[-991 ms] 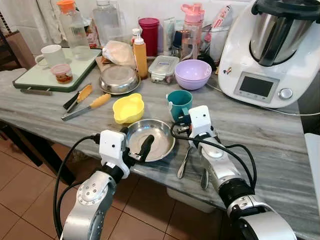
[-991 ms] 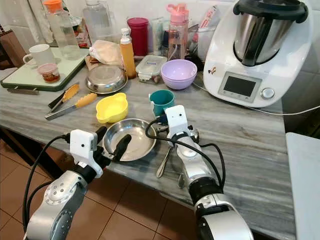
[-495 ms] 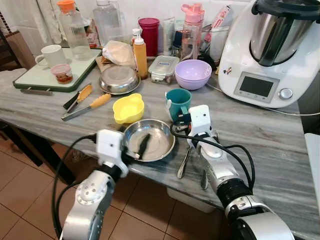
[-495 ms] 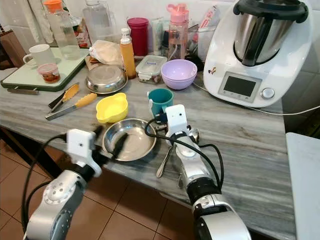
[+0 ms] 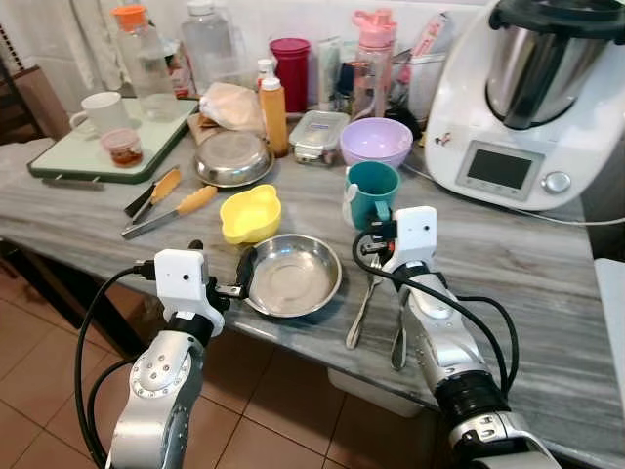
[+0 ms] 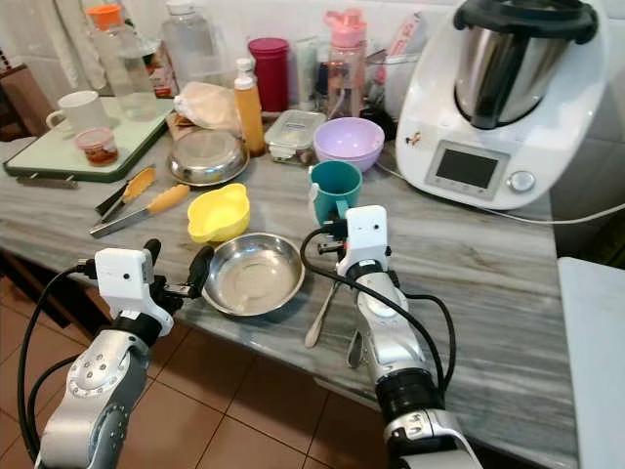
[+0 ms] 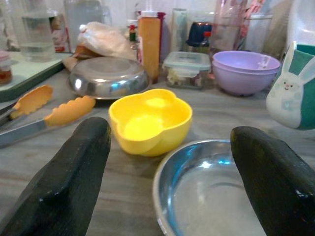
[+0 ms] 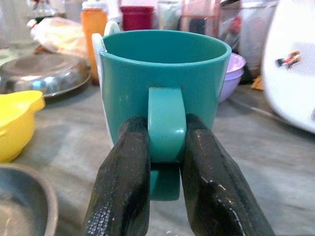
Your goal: Setting the table
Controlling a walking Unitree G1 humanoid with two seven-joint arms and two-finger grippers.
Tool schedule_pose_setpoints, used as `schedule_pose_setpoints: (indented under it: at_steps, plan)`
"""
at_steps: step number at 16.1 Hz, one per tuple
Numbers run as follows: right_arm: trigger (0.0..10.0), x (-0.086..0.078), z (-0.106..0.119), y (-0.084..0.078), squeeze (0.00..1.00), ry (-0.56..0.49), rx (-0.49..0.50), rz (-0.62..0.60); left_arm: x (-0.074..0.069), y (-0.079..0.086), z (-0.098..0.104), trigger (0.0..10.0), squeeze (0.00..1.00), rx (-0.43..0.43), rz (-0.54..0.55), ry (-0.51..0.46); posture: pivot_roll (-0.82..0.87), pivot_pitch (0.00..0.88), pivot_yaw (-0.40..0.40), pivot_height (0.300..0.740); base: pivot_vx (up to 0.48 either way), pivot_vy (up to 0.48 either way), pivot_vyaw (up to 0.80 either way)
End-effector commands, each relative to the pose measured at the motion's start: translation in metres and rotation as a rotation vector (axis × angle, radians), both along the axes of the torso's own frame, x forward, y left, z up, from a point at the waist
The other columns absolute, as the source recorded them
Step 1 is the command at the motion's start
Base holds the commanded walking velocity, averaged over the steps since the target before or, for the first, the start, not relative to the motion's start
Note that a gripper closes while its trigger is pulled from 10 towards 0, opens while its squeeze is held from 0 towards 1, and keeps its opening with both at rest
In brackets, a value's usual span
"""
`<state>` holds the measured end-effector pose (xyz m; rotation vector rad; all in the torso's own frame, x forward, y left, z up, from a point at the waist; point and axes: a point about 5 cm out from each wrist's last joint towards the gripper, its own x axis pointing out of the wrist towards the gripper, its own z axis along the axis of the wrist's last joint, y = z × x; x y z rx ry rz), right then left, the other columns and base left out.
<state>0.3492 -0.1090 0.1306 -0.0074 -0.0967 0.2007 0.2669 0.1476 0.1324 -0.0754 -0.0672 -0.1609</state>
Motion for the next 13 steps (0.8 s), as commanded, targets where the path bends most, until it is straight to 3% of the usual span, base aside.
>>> schedule_pose_setpoints:
  at_steps: [1, 9, 13]
  plan:
    - [10.0, -0.001, 0.010, -0.004, 1.00, -0.031, 0.026, -0.028, 0.002, 0.000, 0.000, 10.0, 0.00, 0.010, 0.009, -0.001, -0.20, 0.000, 0.098, 0.740, 0.000, 0.000, 0.00]
    - [10.0, -0.015, 0.010, -0.011, 1.00, -0.016, 0.042, -0.052, 0.005, -0.003, 0.001, 10.0, 0.00, 0.003, -0.005, 0.000, -0.21, 0.008, 0.115, 0.740, 0.000, 0.000, 0.00]
    - [10.0, -0.014, 0.011, 0.001, 1.00, 0.004, 0.025, 0.000, 0.004, -0.002, 0.000, 10.0, 0.00, 0.005, -0.004, 0.002, -0.20, 0.010, 0.113, 0.740, 0.000, 0.000, 0.00]
